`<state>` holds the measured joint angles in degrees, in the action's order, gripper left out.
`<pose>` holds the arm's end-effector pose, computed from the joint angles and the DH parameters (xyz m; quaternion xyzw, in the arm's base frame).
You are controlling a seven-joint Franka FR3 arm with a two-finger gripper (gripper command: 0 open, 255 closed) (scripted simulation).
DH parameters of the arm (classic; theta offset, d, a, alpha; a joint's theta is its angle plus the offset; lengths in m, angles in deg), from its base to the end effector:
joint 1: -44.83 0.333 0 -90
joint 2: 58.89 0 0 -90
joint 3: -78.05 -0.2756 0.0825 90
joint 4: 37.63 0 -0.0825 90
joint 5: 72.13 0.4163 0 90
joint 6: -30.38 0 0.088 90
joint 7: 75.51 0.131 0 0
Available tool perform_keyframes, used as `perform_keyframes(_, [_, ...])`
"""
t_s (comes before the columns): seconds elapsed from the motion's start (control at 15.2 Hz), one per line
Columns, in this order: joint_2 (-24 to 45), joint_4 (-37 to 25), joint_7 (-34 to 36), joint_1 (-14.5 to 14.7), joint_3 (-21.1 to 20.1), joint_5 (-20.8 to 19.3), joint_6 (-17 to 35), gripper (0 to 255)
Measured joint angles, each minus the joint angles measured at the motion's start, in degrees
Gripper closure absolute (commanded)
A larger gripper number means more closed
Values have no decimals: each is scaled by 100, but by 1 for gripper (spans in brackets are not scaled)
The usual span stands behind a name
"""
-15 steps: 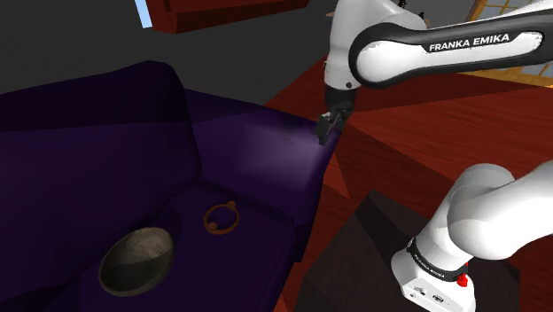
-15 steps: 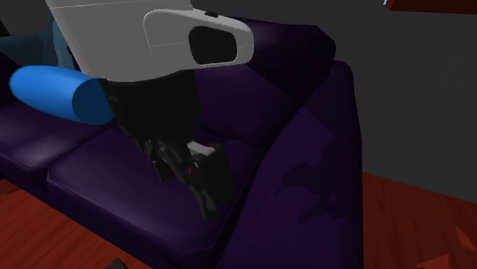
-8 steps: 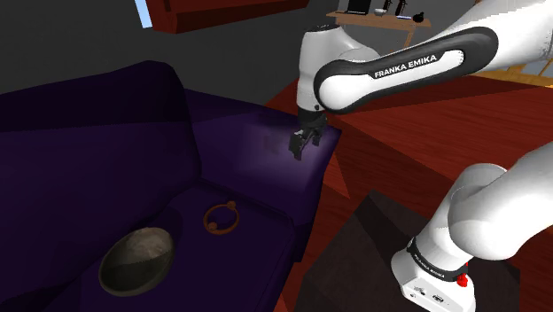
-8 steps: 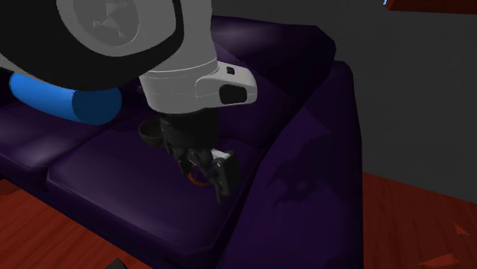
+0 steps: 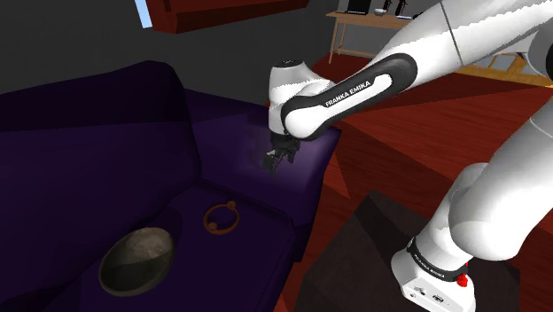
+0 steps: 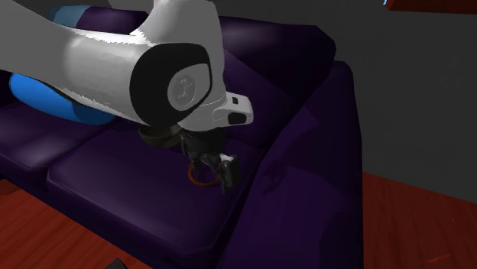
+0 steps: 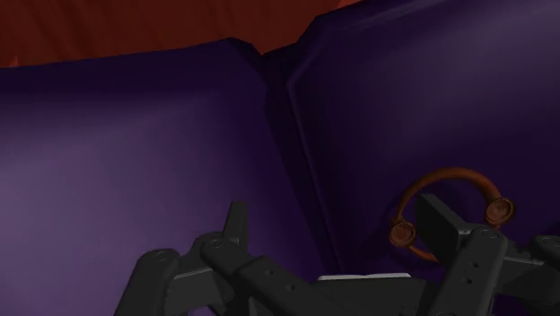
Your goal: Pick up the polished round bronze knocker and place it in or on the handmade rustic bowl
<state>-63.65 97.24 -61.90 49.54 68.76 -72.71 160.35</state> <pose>0.5035 0.1240 0.2776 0.9999 0.0064 0.0008 0.0107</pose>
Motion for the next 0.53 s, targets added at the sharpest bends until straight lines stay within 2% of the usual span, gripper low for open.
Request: perform_keyframes(0.53, [1718, -1011, 352, 176, -124, -181, 726, 0])
